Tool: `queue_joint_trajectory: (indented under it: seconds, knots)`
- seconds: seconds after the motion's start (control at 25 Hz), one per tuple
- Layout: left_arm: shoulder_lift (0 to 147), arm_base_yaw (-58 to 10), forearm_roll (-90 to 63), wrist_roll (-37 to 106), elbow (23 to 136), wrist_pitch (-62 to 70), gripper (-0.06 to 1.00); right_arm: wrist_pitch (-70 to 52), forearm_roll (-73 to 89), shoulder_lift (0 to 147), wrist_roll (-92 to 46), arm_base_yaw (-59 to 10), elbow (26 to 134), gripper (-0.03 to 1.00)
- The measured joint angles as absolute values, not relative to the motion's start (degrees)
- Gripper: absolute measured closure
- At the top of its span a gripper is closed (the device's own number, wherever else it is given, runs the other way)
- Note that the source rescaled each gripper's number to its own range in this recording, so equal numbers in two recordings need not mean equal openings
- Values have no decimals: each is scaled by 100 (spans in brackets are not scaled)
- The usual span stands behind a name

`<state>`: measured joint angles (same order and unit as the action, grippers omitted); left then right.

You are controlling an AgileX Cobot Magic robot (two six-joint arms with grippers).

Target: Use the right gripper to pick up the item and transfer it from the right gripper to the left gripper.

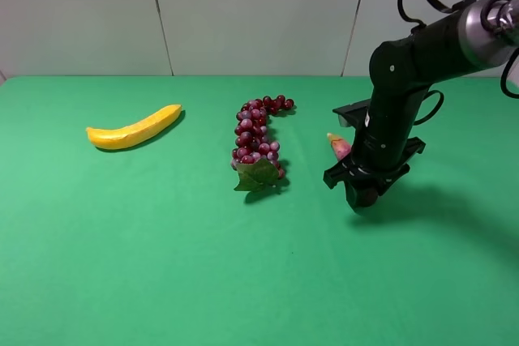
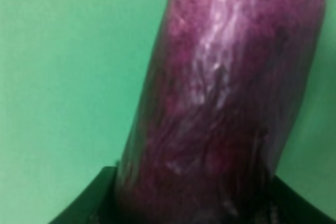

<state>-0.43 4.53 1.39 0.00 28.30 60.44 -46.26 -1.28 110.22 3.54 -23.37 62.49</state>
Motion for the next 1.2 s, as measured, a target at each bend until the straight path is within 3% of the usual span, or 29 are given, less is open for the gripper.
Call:
queue_joint_trajectory:
  seconds: [0.48,1.2]
  knots:
    - [-43,453,139,0,2830,6044,-5,-6203,91,10426,-62,-2337,7339,97]
    - [-43,453,139,0,2830,6044,-5,-6947,1425,10031,-1420,-2432,8833,97]
